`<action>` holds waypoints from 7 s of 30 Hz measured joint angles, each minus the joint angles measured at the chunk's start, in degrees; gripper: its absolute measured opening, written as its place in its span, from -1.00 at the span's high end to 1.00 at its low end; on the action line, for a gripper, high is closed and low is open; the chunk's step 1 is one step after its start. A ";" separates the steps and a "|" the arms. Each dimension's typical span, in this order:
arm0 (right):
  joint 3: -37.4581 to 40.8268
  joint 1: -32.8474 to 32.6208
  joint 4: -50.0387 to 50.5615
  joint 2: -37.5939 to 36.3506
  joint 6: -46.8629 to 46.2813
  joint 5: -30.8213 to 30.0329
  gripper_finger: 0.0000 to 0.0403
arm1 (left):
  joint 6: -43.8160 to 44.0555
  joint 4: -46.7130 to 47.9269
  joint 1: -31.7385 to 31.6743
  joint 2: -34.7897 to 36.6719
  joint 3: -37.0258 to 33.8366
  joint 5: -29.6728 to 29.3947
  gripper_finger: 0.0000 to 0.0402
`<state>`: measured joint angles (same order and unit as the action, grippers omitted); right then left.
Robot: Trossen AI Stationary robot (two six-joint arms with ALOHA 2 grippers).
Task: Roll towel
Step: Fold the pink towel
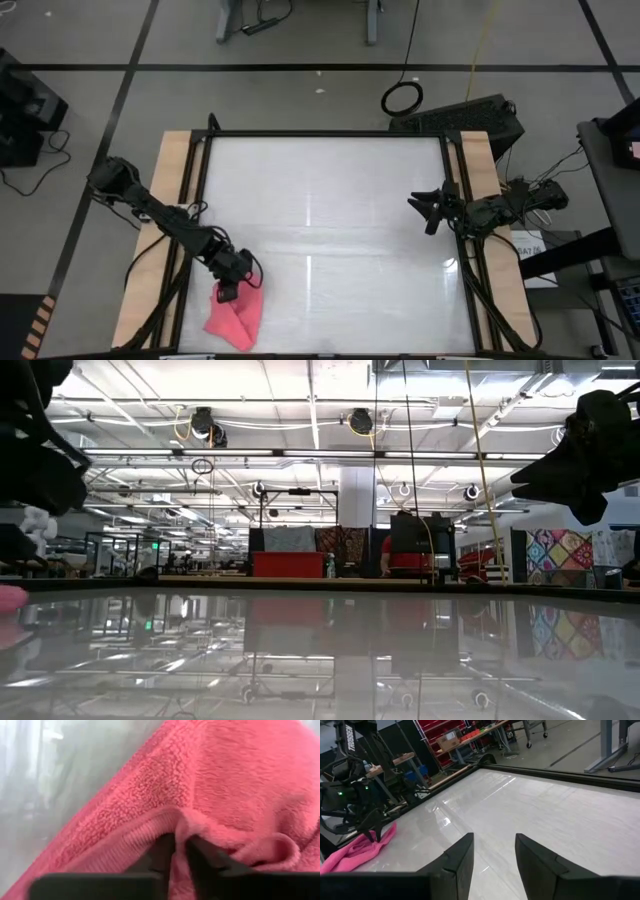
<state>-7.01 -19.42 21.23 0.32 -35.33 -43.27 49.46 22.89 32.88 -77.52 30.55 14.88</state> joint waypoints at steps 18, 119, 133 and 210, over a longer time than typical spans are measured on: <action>-0.02 -0.01 0.00 0.00 0.00 0.01 0.33 | -16.35 22.88 -3.95 -0.04 16.32 -6.27 0.99; -22.66 2.25 -48.82 67.78 49.55 13.70 0.70 | -87.39 -0.09 -22.43 -13.18 49.11 -25.80 0.99; -23.09 1.15 -40.19 66.47 45.68 14.88 0.99 | -83.45 3.35 -22.43 -13.18 48.73 -25.47 0.86; -41.07 -7.06 4.53 61.10 24.31 30.22 1.00 | -65.45 9.62 -22.93 5.15 35.14 -2.94 1.00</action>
<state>-48.08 -26.48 25.76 61.42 -11.02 -13.05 -15.99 32.51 9.95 -72.37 65.69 11.94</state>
